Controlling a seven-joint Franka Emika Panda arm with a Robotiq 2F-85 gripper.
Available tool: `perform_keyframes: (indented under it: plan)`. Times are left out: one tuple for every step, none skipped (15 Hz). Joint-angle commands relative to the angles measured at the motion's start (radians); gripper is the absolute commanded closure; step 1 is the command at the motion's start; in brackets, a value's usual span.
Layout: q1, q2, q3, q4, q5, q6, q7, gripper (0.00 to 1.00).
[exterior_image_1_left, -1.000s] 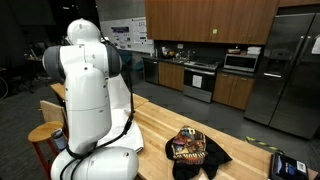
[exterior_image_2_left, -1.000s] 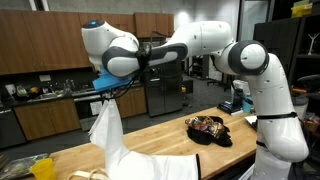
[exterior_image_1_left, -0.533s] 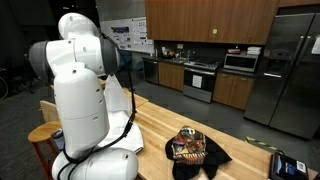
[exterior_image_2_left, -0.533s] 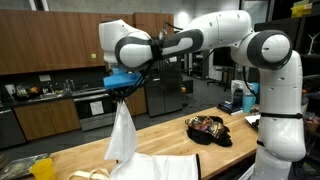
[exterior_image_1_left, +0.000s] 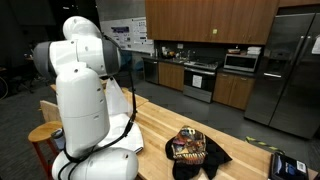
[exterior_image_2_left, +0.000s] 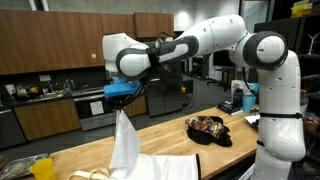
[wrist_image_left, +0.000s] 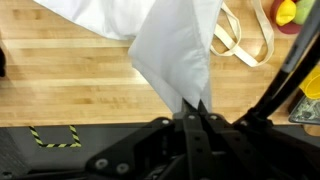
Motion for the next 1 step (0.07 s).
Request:
perform_keyframes:
  plan:
    - [0.019, 0.001, -0.020, 0.006, 0.003, -0.003, -0.002, 0.98]
